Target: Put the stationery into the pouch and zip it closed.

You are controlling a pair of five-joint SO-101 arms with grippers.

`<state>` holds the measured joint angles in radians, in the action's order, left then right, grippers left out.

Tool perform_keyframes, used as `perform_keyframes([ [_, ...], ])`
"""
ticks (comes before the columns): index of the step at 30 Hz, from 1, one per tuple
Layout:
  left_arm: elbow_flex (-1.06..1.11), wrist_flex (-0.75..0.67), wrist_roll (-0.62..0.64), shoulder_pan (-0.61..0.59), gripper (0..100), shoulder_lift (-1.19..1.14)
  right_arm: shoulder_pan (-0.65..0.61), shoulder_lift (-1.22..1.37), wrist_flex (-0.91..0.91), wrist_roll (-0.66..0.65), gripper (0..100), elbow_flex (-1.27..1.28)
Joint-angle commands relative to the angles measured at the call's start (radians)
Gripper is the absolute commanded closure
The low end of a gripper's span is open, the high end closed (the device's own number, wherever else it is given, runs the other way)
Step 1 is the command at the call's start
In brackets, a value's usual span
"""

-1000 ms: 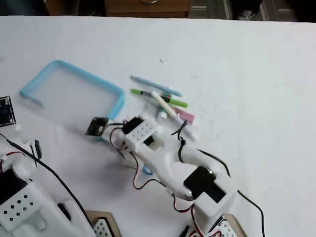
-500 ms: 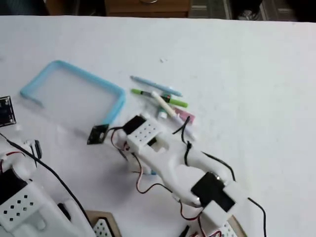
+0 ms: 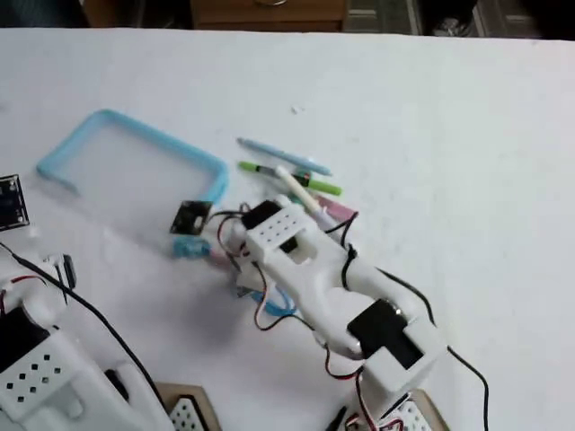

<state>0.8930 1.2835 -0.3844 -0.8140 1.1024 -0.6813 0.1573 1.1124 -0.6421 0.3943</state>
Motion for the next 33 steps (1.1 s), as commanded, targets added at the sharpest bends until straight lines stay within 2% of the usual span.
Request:
perform_keyframes([
  [1,-0.038,-0.015,-0.005,0.008,77,-0.004,0.031,-0.024,-0.005,-0.002,98.5,-0.031],
  [15,-0.038,-0.015,-0.005,0.010,77,-0.005,0.016,-0.470,0.070,0.003,98.2,-0.034],
  [19,-0.037,-0.009,-0.005,0.067,77,-0.005,0.016,-0.619,0.065,0.069,98.2,-0.043],
  [26,-0.048,-0.008,0.002,0.197,77,0.001,0.019,-0.740,0.070,0.100,98.2,-0.269],
  [31,-0.057,-0.006,0.002,0.194,77,0.001,0.016,-0.737,0.033,0.098,98.2,-0.508],
  [33,-0.100,0.038,-0.003,0.194,77,0.001,0.016,-0.723,-0.008,0.097,98.1,-0.583],
])
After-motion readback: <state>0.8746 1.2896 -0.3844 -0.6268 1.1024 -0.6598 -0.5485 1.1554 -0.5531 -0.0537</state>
